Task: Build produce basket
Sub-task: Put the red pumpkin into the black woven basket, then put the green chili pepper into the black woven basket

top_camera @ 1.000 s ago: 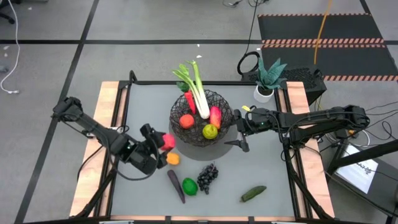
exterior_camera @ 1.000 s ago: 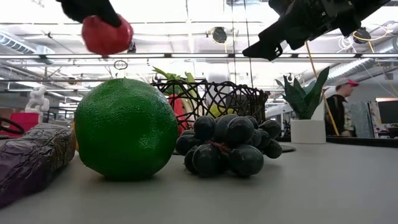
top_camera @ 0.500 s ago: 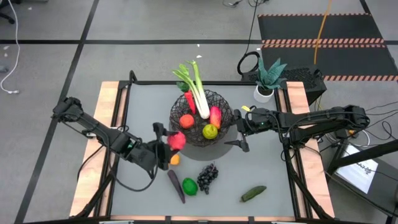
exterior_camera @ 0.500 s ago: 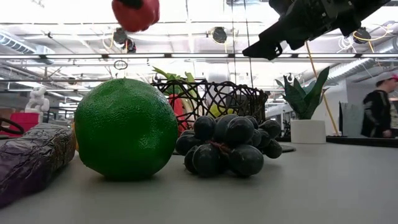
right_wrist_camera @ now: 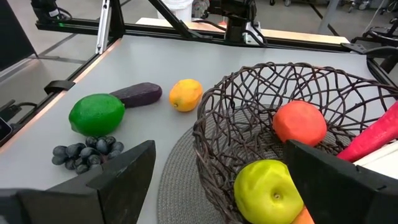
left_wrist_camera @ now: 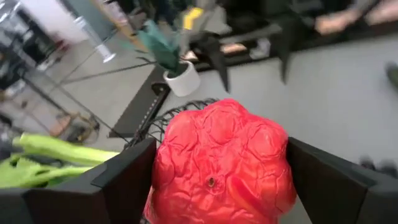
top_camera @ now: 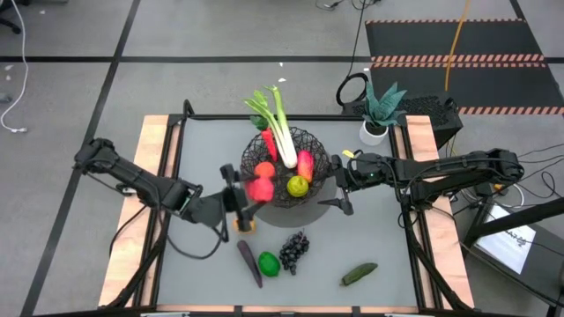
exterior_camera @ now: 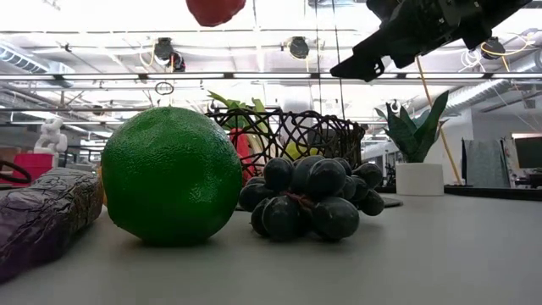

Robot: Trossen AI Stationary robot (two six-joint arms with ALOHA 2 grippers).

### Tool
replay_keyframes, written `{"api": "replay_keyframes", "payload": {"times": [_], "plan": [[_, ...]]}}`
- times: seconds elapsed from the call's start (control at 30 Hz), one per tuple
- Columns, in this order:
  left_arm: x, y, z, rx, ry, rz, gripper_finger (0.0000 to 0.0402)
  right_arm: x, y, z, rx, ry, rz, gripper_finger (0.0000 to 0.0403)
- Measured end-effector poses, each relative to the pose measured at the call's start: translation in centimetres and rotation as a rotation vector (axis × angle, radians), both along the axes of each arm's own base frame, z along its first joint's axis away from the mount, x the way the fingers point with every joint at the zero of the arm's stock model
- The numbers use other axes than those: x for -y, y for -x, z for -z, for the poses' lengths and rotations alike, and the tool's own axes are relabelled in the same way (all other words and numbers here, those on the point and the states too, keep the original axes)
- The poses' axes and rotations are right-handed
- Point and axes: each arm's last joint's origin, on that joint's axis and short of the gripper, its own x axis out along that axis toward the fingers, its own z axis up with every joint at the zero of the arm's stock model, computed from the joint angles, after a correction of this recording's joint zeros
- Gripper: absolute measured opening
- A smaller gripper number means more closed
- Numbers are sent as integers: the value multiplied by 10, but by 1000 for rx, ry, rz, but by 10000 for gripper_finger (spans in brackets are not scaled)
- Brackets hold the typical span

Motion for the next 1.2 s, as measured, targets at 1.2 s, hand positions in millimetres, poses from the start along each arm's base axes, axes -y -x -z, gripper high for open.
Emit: {"api": "replay_keyframes", "payload": {"times": [1.2], "plan": [[-97,-69,72,-103,484,-212,387,0,0,0,-8,-29,18,348]]}}
